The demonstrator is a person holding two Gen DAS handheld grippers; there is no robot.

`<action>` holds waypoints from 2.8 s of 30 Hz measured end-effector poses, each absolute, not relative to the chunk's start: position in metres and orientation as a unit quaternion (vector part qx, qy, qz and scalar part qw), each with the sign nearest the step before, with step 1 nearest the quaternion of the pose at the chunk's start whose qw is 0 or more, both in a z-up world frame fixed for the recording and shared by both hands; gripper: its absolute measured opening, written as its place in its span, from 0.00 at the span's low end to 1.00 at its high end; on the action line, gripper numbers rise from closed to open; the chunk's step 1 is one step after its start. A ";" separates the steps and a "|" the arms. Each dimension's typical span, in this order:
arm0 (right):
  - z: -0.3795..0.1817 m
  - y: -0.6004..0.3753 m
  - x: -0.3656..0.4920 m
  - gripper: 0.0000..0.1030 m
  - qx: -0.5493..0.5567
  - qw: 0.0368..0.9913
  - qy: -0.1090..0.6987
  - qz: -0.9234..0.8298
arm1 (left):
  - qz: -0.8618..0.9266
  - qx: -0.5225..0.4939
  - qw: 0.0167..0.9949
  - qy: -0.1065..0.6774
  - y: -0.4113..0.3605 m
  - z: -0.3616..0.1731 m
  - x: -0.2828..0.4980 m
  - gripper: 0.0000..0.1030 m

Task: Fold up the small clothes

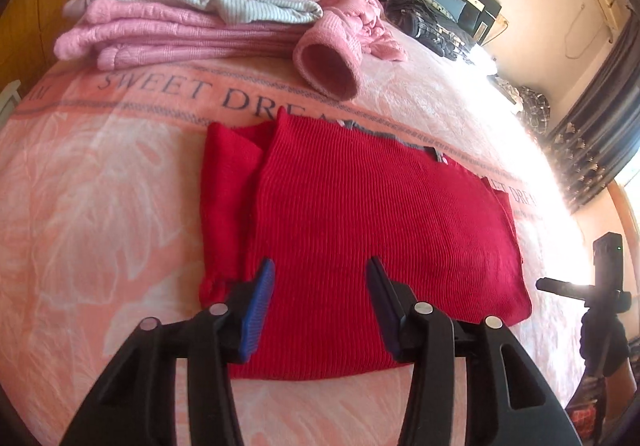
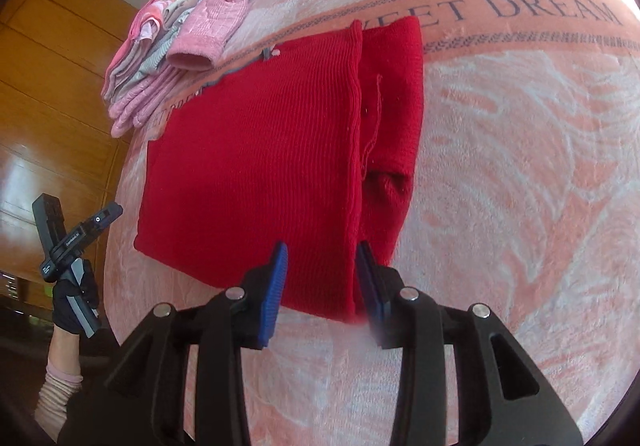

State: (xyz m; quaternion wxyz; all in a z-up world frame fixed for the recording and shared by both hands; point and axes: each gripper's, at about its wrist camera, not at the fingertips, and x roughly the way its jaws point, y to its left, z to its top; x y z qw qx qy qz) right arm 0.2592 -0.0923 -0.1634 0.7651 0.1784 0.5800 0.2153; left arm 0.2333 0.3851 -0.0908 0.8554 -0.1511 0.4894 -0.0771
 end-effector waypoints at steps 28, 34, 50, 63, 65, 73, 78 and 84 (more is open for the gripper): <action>-0.200 -0.096 0.244 0.03 0.184 0.734 0.613 0.226 | -0.094 -0.105 0.848 0.512 0.358 -0.146 0.230 0.54; -0.182 -0.104 0.248 0.26 0.213 0.738 0.598 0.229 | -0.099 -0.138 0.845 0.508 0.362 -0.131 0.236 0.56; -0.186 -0.133 0.317 0.59 0.261 0.739 0.583 0.212 | -0.085 -0.146 0.853 0.494 0.353 -0.126 0.287 0.59; -0.199 -0.111 0.332 0.36 0.253 0.739 0.586 0.214 | -0.099 -0.155 0.849 0.495 0.365 -0.141 0.296 0.59; -0.200 -0.109 0.333 0.24 0.257 0.738 0.584 0.218 | -0.102 -0.155 0.849 0.495 0.366 -0.141 0.296 0.59; -0.204 -0.108 0.331 0.20 0.258 0.741 0.584 0.207 | -0.108 -0.154 0.850 0.493 0.366 -0.143 0.295 0.59; -0.205 -0.107 0.331 0.20 0.257 0.742 0.584 0.205 | -0.110 -0.151 0.850 0.492 0.365 -0.144 0.295 0.60; -0.206 -0.106 0.331 0.20 0.258 0.744 0.583 0.200 | -0.116 -0.150 0.852 0.489 0.363 -0.145 0.296 0.64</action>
